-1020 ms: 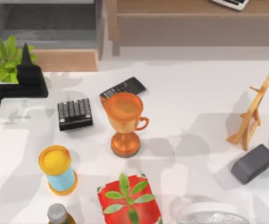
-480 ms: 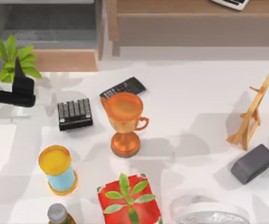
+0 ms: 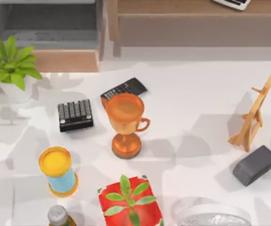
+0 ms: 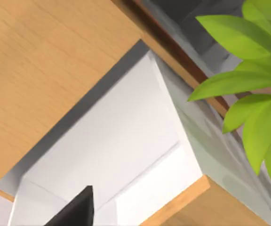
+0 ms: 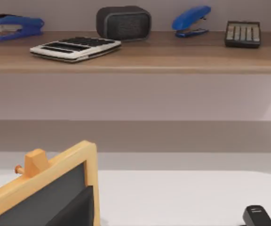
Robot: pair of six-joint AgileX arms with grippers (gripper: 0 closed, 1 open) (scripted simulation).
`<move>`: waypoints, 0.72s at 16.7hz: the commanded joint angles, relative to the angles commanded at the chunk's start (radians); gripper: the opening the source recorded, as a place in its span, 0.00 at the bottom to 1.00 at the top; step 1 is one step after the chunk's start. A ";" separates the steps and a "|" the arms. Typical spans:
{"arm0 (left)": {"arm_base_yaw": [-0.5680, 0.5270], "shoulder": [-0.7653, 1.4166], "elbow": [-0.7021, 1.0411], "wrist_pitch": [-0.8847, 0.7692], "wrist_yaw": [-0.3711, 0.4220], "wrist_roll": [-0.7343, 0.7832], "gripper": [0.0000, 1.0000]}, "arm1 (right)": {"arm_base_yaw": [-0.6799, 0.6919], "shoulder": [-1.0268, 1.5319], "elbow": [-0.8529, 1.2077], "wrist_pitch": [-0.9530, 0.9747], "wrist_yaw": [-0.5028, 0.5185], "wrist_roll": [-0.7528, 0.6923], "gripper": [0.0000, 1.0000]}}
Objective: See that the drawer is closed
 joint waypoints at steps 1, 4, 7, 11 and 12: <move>0.056 0.056 0.003 0.051 0.060 0.080 1.00 | 0.000 0.000 0.000 0.000 0.000 0.000 1.00; 0.213 0.216 0.028 0.203 0.229 0.312 1.00 | 0.000 0.000 0.000 0.000 0.000 0.000 1.00; 0.342 0.350 0.074 0.345 0.370 0.512 1.00 | 0.000 0.000 0.000 0.000 0.000 0.000 1.00; 0.454 0.468 0.136 0.481 0.495 0.693 1.00 | 0.000 0.000 0.000 0.000 0.000 0.000 1.00; 0.470 0.484 0.146 0.501 0.511 0.717 1.00 | 0.000 0.000 0.000 0.000 0.000 0.000 1.00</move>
